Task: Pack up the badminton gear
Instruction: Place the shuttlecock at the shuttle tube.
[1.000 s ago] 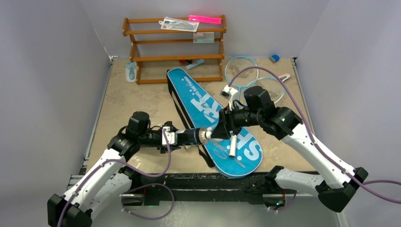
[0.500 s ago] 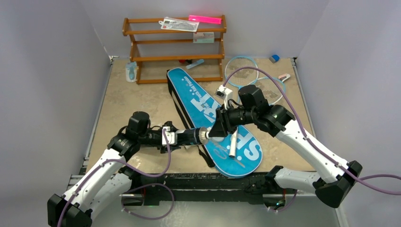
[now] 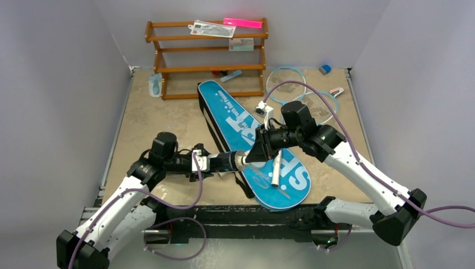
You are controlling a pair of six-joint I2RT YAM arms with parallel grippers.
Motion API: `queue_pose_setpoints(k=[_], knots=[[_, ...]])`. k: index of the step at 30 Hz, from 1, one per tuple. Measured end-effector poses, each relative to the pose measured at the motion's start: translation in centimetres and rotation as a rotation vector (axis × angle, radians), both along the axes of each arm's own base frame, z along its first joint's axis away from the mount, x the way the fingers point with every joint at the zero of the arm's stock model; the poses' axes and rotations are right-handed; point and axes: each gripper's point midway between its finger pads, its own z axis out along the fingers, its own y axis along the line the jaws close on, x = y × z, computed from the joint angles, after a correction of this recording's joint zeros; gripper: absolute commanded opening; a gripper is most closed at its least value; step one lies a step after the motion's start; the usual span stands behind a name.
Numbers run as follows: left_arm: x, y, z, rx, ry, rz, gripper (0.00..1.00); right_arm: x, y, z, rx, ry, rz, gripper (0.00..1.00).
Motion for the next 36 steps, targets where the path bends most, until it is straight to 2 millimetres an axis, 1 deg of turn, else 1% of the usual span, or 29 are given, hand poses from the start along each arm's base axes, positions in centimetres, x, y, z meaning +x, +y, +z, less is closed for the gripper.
queue_pose_setpoints(k=[5, 11, 16, 22, 23, 24, 25, 26, 27, 28, 32, 34, 36], knots=[[0.0, 0.2, -0.2, 0.007, 0.008, 0.009, 0.00, 0.3, 0.6, 0.1, 0.020, 0.007, 0.000, 0.17], [0.2, 0.4, -0.4, 0.016, 0.015, 0.028, 0.00, 0.9, 1.5, -0.5, 0.023, 0.029, 0.003, 0.18], [0.2, 0.4, -0.4, 0.015, 0.020, 0.031, 0.00, 0.8, 2.1, -0.8, 0.028, 0.034, 0.010, 0.17], [0.2, 0.4, -0.5, 0.018, 0.022, 0.034, 0.00, 0.6, 2.4, -1.2, 0.024, 0.040, 0.016, 0.20], [0.2, 0.5, -0.5, 0.018, 0.023, 0.034, 0.00, 0.6, 2.4, -1.2, 0.023, 0.040, 0.016, 0.23], [0.2, 0.5, -0.5, 0.019, 0.023, 0.035, 0.00, 0.6, 2.4, -1.2, 0.022, 0.040, 0.016, 0.29], [0.2, 0.5, -0.5, 0.019, 0.024, 0.035, 0.00, 0.6, 2.4, -1.2, 0.021, 0.039, 0.015, 0.42], [0.2, 0.5, -0.5, 0.019, 0.023, 0.036, 0.00, 0.7, 2.4, -1.3, 0.019, 0.038, 0.012, 0.51], [0.2, 0.5, -0.5, 0.018, 0.025, 0.036, 0.00, 0.7, 2.5, -1.3, 0.017, 0.038, 0.007, 0.58], [0.2, 0.3, -0.3, 0.011, 0.023, 0.033, 0.00, 0.8, 2.6, -1.3, 0.016, 0.035, 0.005, 0.62], [0.2, 0.3, -0.3, 0.006, 0.026, 0.034, 0.00, 0.7, 2.3, -1.0, 0.012, 0.004, -0.011, 0.69], [0.2, 0.3, -0.2, 0.005, 0.030, 0.039, 0.00, 0.7, 1.6, -0.3, 0.011, -0.032, -0.043, 0.73], [0.3, 0.3, 0.0, -0.001, 0.024, 0.040, 0.00, 0.7, 0.6, 0.6, 0.009, -0.073, -0.076, 0.74]])
